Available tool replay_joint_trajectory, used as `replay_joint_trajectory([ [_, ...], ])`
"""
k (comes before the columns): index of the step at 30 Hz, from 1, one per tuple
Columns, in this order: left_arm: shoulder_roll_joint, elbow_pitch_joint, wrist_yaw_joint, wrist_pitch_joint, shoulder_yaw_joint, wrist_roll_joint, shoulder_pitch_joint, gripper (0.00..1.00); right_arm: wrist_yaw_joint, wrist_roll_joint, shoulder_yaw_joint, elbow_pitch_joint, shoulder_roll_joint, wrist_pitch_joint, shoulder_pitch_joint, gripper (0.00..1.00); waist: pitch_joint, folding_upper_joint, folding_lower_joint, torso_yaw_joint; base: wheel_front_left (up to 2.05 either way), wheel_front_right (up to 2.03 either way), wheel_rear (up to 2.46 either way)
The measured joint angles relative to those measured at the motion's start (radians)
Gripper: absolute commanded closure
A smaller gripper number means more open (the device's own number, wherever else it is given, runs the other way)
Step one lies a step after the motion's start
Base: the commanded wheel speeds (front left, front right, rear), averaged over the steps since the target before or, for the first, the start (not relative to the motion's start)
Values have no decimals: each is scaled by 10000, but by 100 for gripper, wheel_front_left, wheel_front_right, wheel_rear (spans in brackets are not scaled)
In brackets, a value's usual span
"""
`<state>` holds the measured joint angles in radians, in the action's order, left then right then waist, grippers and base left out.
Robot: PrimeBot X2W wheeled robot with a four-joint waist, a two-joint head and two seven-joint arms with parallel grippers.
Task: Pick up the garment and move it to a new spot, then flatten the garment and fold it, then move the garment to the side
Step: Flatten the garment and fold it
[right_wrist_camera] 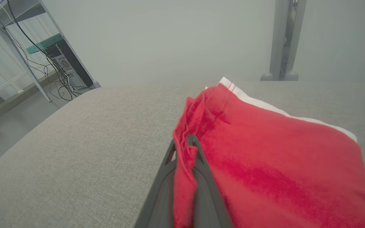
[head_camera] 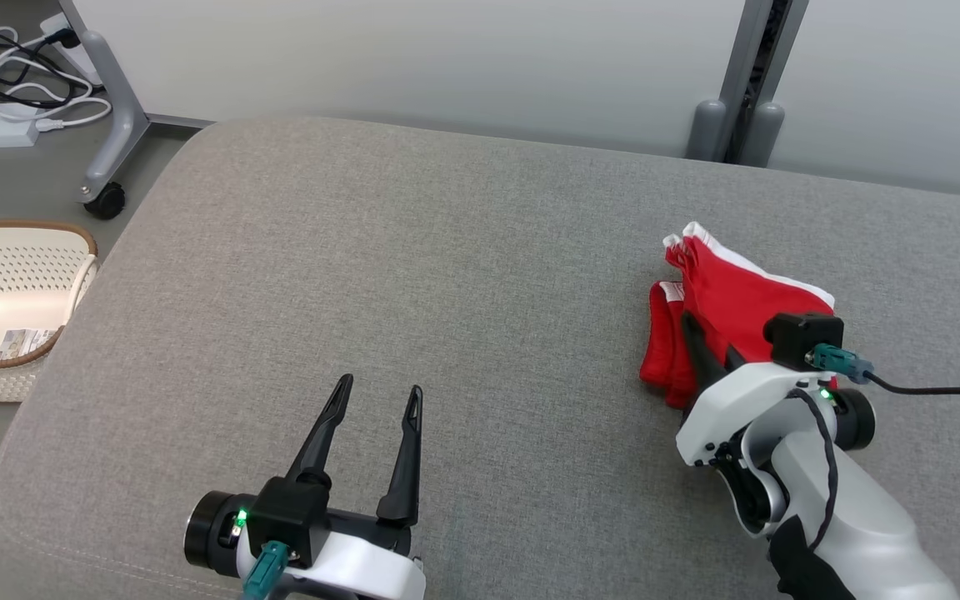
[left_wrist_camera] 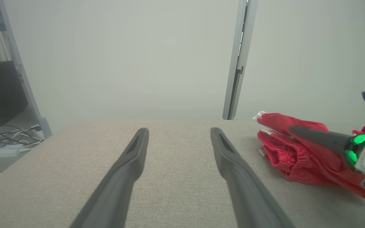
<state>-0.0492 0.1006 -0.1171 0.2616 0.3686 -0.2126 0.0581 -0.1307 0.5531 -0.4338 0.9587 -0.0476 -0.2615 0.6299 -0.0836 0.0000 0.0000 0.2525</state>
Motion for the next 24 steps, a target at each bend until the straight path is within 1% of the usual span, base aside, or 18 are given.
replay_joint_trajectory([
  [1, 0, 4, -2, 0, 6, 0, 0, 0, 0, 278, -107, 63, 2, 0, -10, 100, -7, 0, 0, 12, 0, 0, 0],
  [3, 0, 17, -31, 0, 33, 0, 9, 0, 0, 479, -401, 230, -8, 2, -29, 100, -22, 0, 0, 34, 0, 0, 0],
  [5, 0, 42, -29, 0, 71, -8, 17, 0, 0, 1151, -721, 192, -8, 4, -92, 99, -26, 0, 0, 63, 0, 0, 0],
  [6, 0, 58, -27, 0, 81, -10, 17, 0, 2, 1607, -943, 82, -10, 105, -173, 80, -18, 0, 0, 69, 0, 0, 0],
  [7, 0, 58, -27, 0, 81, -10, 17, 0, 2, 1607, -943, 82, -10, 105, -173, 58, -18, 0, 0, 69, 0, 0, 0],
  [8, 0, 84, -25, 0, 84, -10, 18, 0, 2, 2071, -1214, -107, -10, 244, -287, 16, -14, 0, 0, 68, 0, 0, 0],
  [9, 0, 104, -17, 0, 90, -10, 17, 0, 2, 2441, -1475, -245, -8, 280, -362, 0, -15, 0, 0, 59, 0, 0, 0],
  [14, 0, 121, -19, -2, 84, -8, 17, 0, 0, 3555, -2324, -802, 10, 190, -379, 0, -34, 0, 0, -89, 0, 0, 0],
  [17, 0, 123, -33, 0, 59, -2, 17, 0, 0, 3649, -2472, -886, 19, 54, -303, 0, -29, 0, 0, -256, 0, 0, 0],
  [20, 0, 105, -46, 0, -13, 12, 10, 0, 0, 3279, -2178, -1273, -123, 27, -244, 0, -23, 0, 0, -485, 0, 0, 0],
  [24, 0, 86, -63, -2, -134, 31, 7, 0, 0, 2021, -1241, -2130, -621, 12, -386, 0, -50, 0, 0, -878, 0, 0, 0],
])
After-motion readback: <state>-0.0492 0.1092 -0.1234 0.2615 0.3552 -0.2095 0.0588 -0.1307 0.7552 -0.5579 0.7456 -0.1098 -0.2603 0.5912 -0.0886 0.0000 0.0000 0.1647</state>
